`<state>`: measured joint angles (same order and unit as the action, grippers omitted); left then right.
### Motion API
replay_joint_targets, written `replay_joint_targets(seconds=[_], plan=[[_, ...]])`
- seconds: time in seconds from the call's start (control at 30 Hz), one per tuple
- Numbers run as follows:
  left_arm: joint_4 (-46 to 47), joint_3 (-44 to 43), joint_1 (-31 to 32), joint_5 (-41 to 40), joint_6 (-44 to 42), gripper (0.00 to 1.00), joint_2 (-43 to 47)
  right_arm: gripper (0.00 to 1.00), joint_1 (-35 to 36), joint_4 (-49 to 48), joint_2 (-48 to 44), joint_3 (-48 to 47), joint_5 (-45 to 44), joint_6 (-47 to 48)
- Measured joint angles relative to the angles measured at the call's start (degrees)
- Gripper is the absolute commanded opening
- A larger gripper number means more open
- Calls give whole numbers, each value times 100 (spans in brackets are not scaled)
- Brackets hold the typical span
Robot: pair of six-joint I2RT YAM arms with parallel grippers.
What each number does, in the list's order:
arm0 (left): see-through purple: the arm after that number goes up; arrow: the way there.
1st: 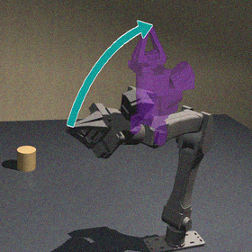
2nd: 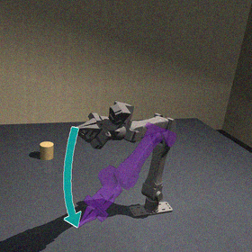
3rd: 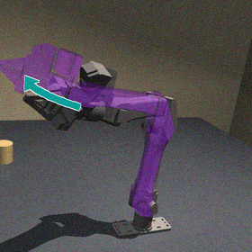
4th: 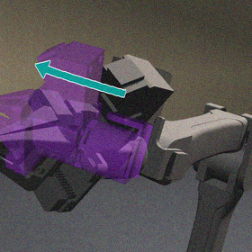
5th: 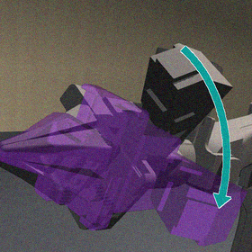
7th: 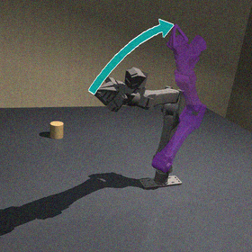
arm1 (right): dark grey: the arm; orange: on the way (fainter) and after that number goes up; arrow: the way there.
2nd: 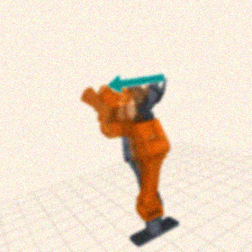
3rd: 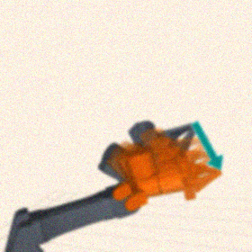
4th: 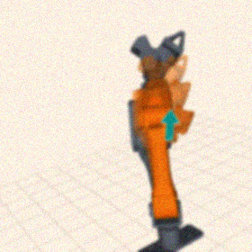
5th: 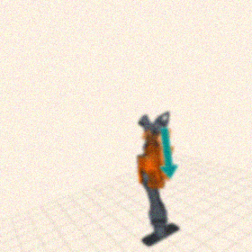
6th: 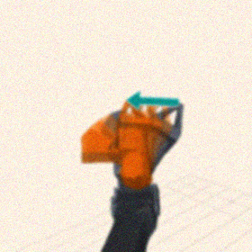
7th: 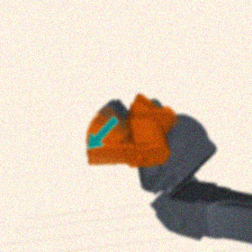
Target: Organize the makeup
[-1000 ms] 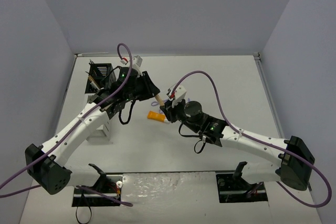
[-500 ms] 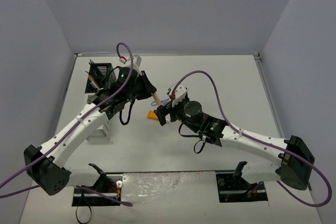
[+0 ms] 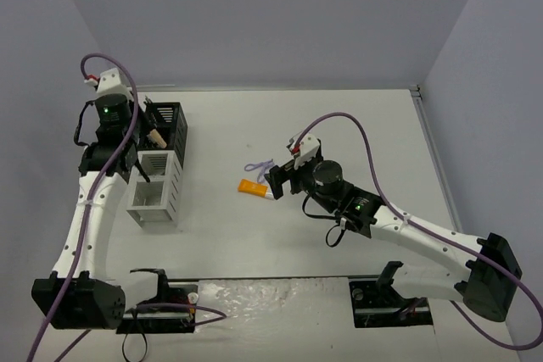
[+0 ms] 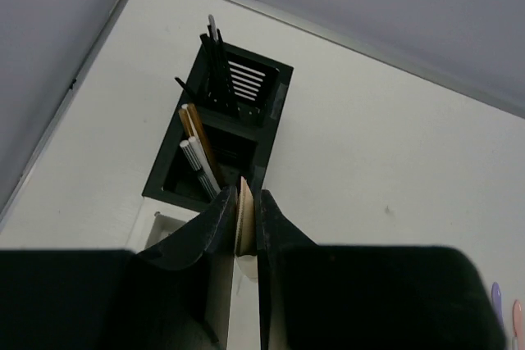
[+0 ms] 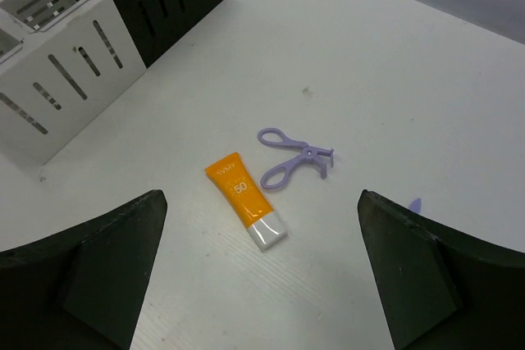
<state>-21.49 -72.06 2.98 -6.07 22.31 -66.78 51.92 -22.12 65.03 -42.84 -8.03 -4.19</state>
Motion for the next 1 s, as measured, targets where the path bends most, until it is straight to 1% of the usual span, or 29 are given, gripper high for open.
replay_joint_targets(seconds=[0.13, 0.23, 0.33, 0.4, 0.47, 0.57, 0.67, 0.7, 0.8, 1.0], plan=[[460, 409, -591, 211, -127, 0, -122, 100, -282, 88, -2, 92, 147, -6], [746, 853, -866, 277, -162, 8, -370, 100, -402, 144, -2, 159, 252, -4], [793, 1170, -917, 349, -174, 16, -600, 100, -424, 197, 16, 188, 355, 2], [740, 1223, -917, 399, -172, 31, -699, 100, -426, 205, 85, 191, 424, 10], [730, 1225, -916, 432, -150, 56, -719, 100, -431, 210, 212, 191, 495, 26], [718, 1222, -916, 436, -94, 70, -666, 100, -436, 251, 514, 191, 596, 63], [610, 1197, -916, 397, -62, 86, -566, 100, -458, 329, 881, 154, 760, 121], [557, 1188, -916, 382, -65, 90, -509, 100, -464, 343, 1048, 114, 812, 138], [399, 1171, -916, 366, -67, 97, -250, 100, -474, 421, 1533, -25, 961, 199], [167, 1024, -916, 426, -74, 97, 286, 100, -551, 524, 2388, -453, 1287, 486]])
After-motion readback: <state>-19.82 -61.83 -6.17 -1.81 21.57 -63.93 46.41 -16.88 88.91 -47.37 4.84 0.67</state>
